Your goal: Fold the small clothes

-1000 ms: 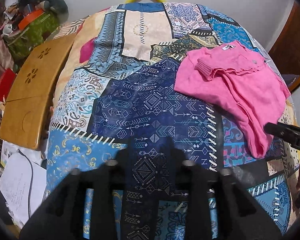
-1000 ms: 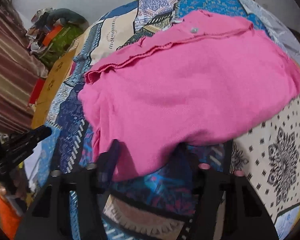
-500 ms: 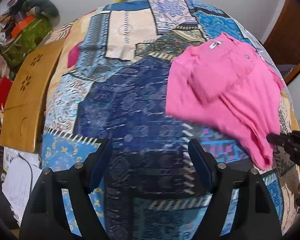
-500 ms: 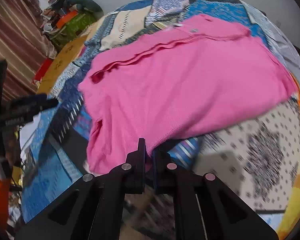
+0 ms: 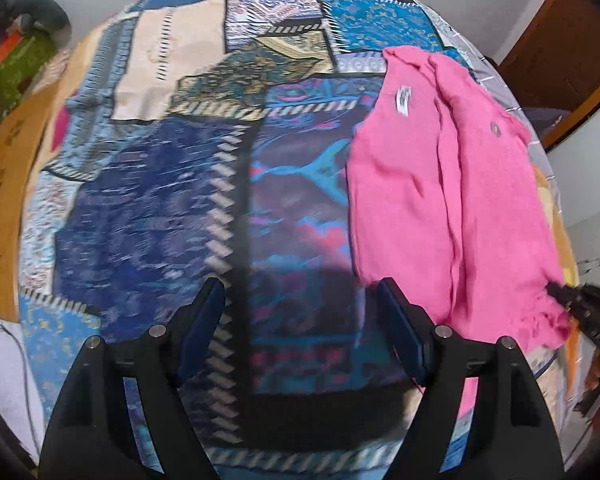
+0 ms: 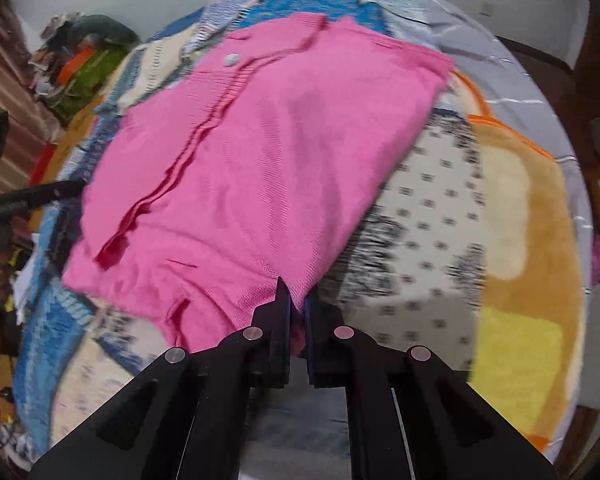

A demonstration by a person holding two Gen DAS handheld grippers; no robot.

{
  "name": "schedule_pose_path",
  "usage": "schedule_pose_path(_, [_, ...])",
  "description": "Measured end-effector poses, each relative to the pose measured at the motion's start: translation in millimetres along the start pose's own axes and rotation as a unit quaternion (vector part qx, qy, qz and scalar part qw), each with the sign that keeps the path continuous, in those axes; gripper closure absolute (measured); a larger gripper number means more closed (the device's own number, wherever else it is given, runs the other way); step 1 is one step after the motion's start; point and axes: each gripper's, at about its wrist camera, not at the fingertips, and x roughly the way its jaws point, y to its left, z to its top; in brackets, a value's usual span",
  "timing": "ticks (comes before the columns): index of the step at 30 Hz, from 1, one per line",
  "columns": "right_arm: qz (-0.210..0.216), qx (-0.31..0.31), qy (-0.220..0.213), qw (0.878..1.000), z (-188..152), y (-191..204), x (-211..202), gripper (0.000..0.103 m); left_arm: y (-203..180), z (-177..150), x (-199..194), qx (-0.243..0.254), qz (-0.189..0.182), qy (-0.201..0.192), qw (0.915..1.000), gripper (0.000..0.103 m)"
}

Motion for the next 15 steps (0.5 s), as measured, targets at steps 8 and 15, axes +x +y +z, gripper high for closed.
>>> schedule_pose_path(8, [-0.023,-0.005,-0.001,1.0,-0.2,-13.8,-11.2,0.085,-58.1,34.2,-6.7,0.021,-0.038,-0.022,0.9988,0.026])
schedule_pose_path(15, [-0.019,-0.003,-0.048,0.999,11.3,-17.2,-19.7,0.045,-127.7,47.4,12.0,0.104,-0.005,-0.022,0.9943,0.019])
